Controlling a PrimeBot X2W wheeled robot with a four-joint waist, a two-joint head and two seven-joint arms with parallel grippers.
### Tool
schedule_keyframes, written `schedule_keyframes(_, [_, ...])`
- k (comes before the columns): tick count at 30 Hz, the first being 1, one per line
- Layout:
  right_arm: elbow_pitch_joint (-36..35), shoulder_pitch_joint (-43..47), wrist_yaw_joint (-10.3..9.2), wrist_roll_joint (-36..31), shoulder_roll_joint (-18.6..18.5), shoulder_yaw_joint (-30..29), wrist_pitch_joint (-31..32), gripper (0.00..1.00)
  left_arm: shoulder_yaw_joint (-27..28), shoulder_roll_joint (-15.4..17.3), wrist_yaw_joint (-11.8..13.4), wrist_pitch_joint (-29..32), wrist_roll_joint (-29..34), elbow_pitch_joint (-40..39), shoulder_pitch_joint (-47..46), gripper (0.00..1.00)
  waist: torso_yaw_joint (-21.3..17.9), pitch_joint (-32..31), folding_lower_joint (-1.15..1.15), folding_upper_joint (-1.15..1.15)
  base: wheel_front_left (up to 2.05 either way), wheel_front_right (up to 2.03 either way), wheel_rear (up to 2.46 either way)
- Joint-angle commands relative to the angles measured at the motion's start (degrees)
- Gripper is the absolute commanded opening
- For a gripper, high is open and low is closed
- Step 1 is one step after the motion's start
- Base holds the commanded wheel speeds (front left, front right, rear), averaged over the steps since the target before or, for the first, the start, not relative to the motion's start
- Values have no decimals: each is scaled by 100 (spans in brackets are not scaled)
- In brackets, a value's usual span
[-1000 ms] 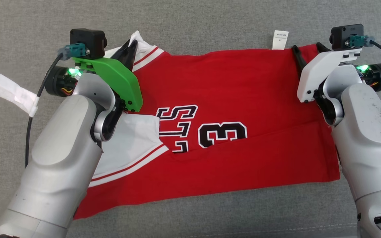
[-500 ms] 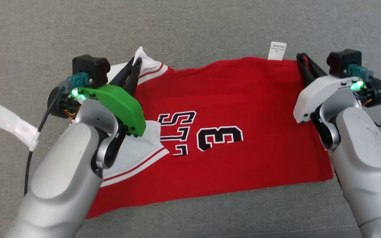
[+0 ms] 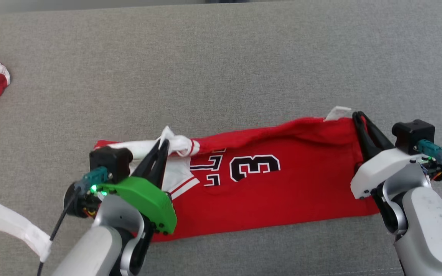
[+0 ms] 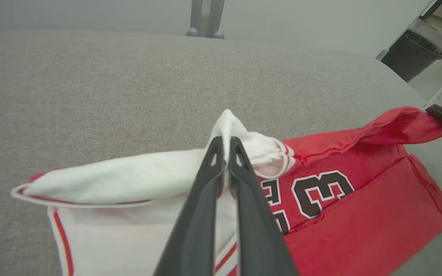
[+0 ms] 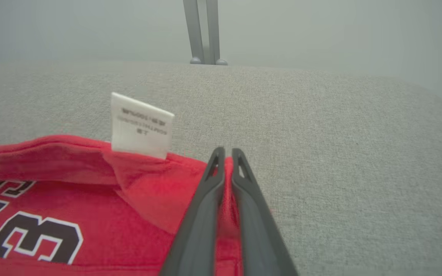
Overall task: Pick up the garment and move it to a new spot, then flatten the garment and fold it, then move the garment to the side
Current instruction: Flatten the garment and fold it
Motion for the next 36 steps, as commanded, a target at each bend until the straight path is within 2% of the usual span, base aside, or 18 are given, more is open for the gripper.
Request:
schedule_keyframes(1, [-117, 168, -8, 6, 30, -33, 63, 0, 6, -12, 66, -40, -105, -54, 208, 0, 8, -58, 0, 0, 0, 0, 0])
schedule_keyframes(8, [-356, 596, -8, -56, 94, -164, 225, 0, -63, -239, 238, -221, -273, 55, 765, 0, -1, -134, 0, 0, 0, 0, 0])
schedule_keyframes(9, [-352, 624, -8, -72, 105, -182, 221, 8, -63, -275, 241, -238, -302, 96, 810, 0, -2, -142, 0, 0, 0, 0, 0])
schedule_keyframes(11, [-333, 674, -9, -118, 127, -226, 202, 50, -47, -347, 278, -287, -366, 159, 893, 0, -8, -161, 0, 0, 0, 0, 0])
schedule_keyframes(12, [-328, 704, -9, -138, 162, -269, 168, 100, -30, -378, 291, -324, -407, 193, 946, 0, -11, -173, 0, 0, 0, 0, 0])
schedule_keyframes(13, [-317, 738, -9, -139, 206, -309, 145, 100, -17, -385, 297, -357, -426, 227, 986, 37, -14, -185, 0, 0, 0, 0, 0])
schedule_keyframes(14, [-314, 764, -9, -149, 231, -328, 125, 100, -8, -383, 299, -397, -427, 248, 1024, 90, -16, -198, 0, 0, 0, 0, 0])
schedule_keyframes(15, [-311, 798, -9, -152, 263, -372, 103, 100, 6, -391, 311, -436, -445, 273, 1081, 100, -20, -216, 0, 0, 0, 0, 0])
schedule_keyframes(27, [-496, 1317, -9, -76, 629, -1119, -104, 100, 337, -216, 392, -1259, -255, -41, 1404, 100, 30, -567, 0, 0, 0, 0, 0])
schedule_keyframes(36, [-592, 1338, -9, -152, 749, -1357, 55, 100, 524, -93, 421, -1721, -33, 113, 1195, 100, 153, -871, 0, 0, 0, 0, 0])
